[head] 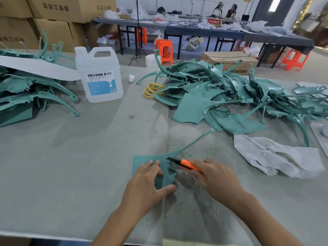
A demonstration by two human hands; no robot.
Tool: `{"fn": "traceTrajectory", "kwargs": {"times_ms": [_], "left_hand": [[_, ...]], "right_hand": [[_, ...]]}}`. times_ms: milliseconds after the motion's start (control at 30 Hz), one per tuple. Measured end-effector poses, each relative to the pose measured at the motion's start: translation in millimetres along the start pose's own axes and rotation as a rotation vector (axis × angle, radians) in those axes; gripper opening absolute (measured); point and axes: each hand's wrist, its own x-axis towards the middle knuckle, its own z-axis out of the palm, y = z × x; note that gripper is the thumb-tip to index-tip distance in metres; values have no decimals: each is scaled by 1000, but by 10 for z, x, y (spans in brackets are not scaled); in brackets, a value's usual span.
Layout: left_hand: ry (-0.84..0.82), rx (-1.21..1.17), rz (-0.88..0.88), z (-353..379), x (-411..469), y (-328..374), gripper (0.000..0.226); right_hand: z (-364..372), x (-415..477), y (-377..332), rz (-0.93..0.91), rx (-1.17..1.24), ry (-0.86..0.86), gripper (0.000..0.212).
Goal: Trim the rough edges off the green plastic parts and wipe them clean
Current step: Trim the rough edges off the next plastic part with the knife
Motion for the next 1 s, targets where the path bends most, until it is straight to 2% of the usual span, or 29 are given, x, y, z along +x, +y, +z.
{"fn": "traceTrajectory", "kwargs": {"times_ms": [100, 233, 367, 633, 767, 900, 1000], "left_hand": [[5, 17, -3, -1, 1, 5, 56], [-11, 24, -3, 4, 3, 9, 54], [-14, 26, -8, 4, 5, 22, 52], [29, 86, -43, 71, -71, 187, 49], [81, 310, 66, -30, -6, 281, 67], [-57, 383, 53, -108, 149, 199, 96], [-109, 426, 44, -107, 162, 161, 100]], "right_hand": [[57, -44, -60, -35, 5, -18, 37], [64, -10, -27, 24, 10, 14, 39], [95, -42, -78, -24, 4, -1, 37], [84, -44, -110, 17, -17, 115, 38], [81, -15, -26, 51, 1, 129, 40], [62, -6, 4, 26, 18, 109, 39], [60, -19, -19, 13, 27, 90, 39]]}}
